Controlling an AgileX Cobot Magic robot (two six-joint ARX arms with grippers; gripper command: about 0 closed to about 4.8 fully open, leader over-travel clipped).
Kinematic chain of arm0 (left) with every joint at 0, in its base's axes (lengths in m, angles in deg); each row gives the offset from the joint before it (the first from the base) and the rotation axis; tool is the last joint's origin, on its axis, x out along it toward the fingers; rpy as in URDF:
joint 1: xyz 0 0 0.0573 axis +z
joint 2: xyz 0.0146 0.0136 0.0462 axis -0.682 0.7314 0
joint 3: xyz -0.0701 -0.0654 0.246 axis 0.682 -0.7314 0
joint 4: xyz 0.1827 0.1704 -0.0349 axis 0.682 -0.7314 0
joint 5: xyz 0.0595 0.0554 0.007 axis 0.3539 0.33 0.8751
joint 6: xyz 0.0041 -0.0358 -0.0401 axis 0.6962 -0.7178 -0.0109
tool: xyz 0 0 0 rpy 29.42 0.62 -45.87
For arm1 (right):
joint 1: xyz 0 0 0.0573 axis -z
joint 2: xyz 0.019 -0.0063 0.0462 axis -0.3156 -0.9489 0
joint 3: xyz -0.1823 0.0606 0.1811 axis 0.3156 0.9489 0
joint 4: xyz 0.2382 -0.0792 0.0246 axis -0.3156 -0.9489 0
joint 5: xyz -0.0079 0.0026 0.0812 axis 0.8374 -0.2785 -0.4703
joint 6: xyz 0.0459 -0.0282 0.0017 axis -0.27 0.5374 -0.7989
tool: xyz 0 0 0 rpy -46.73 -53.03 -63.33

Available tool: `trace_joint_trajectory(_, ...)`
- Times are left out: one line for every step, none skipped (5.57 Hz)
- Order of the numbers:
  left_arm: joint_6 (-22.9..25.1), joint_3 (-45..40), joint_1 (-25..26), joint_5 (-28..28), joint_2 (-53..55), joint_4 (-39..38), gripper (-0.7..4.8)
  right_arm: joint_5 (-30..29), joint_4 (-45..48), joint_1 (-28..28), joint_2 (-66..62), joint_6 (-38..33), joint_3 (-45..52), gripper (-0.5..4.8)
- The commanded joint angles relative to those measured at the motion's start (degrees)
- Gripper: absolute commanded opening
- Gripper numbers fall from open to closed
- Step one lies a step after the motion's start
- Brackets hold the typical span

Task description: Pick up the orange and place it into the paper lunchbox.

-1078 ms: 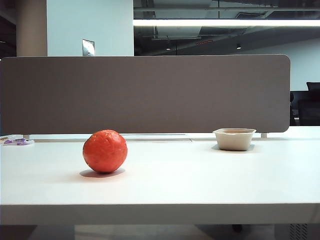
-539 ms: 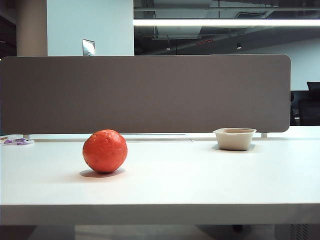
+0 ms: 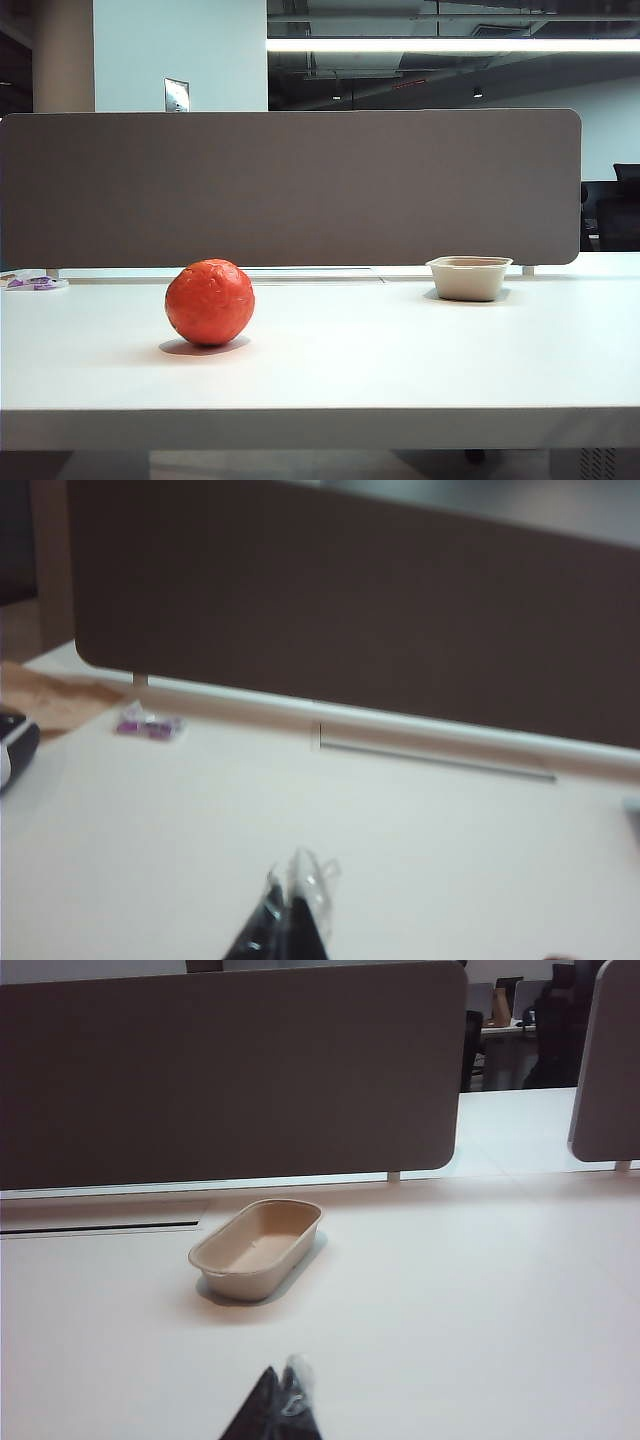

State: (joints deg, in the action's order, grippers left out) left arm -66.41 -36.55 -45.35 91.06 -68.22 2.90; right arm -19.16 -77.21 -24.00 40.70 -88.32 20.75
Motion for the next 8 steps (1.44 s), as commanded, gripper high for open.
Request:
trace_joint_trajectory(-1.0, 8.8, -0.1, -0.2, 6.9, -2.9, -0.05, 0.0, -0.3, 0.0, -10.1, -0.1, -9.8, -0.01)
trace_joint_trajectory(-1.0, 44.3, -13.2, -16.5, 45.2, -11.6, -0.05, -15.1, 0.7, -0.1, -53.2, 0.0, -45.0, -0.01)
trace_joint_trajectory(-1.0, 44.3, -14.9, -15.0, 45.6, -12.3, -0.05, -16.5, 1.2, -0.1, -54.2, 0.0, -45.2, -0.01)
trace_joint_trajectory(-1.0, 44.3, -16.1, -13.9, 45.9, -13.0, -0.05, -17.7, 1.2, -0.1, -54.9, 0.0, -45.5, -0.01)
trace_joint_trajectory(-0.5, 44.4, -24.0, -5.9, 48.1, -18.1, -0.05, -19.9, 1.0, -0.1, -57.9, 0.0, -46.3, -0.01)
trace_joint_trajectory(0.8, 47.9, -30.5, -2.4, 49.9, -25.4, -0.05, -19.6, 1.7, 0.0, -80.3, -3.7, -55.1, -0.01)
trace_joint_trajectory(1.2, 47.8, -30.5, -2.4, 50.5, -25.5, -0.05, -17.9, 6.6, 0.0, -85.0, -3.7, -55.8, -0.01)
trace_joint_trajectory(1.2, 47.8, -30.5, -2.4, 50.6, -25.6, -0.05, -15.5, 8.2, 1.4, -92.9, -13.3, -59.1, -0.01)
